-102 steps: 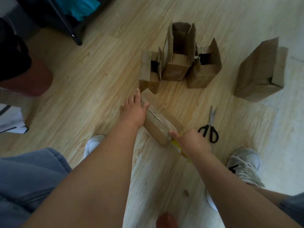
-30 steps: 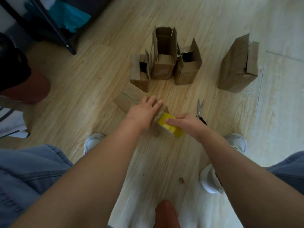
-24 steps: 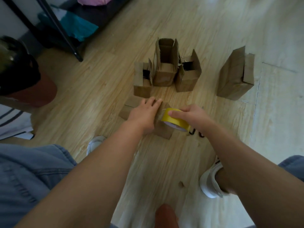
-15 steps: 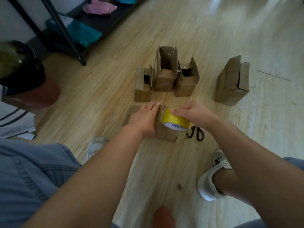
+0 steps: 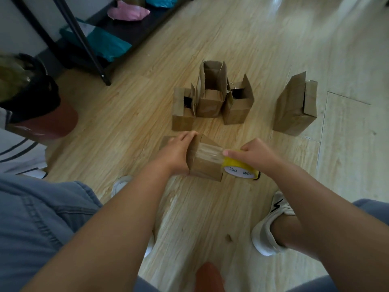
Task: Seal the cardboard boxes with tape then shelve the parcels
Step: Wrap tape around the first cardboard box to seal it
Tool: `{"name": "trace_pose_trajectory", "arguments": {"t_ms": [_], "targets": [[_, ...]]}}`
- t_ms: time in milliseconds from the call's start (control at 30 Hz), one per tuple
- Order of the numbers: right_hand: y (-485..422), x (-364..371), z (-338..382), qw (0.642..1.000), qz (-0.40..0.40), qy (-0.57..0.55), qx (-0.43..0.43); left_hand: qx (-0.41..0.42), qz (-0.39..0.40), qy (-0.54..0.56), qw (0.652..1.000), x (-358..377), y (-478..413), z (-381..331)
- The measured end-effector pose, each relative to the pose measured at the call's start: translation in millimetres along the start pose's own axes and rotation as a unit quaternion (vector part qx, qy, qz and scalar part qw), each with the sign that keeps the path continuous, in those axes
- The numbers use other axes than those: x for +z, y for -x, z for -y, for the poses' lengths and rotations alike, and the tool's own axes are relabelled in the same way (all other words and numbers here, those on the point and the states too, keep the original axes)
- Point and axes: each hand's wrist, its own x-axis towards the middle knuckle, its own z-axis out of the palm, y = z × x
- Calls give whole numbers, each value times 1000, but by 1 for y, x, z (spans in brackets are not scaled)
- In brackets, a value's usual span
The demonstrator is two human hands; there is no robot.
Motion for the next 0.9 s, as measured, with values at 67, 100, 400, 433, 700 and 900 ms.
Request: {"name": "trace_pose_trajectory", "arguments": {"t_ms": [67,100,400,433,700,900], "targets": [[1,-7,1,999,19,-39,-7,-8,-3,-1,1000,-1,-1,3],[2,-10,1,998,29,-51,-11,-11,-3,5,1000,-1,-1,5],[-3,-23,-10,999,28,25,-11,-25,19,102,994,2,-2,7],[-2,-22,-12,998,14,62,0,-29,23,118,992,3,-2,10],[-5,-20,-24,998,-2,-54,14,-70,44,220,972,-3,-1,22],[-15,-12,-30,999,-9,-21,24,-61,66,245,965,-5,0,19]]}}
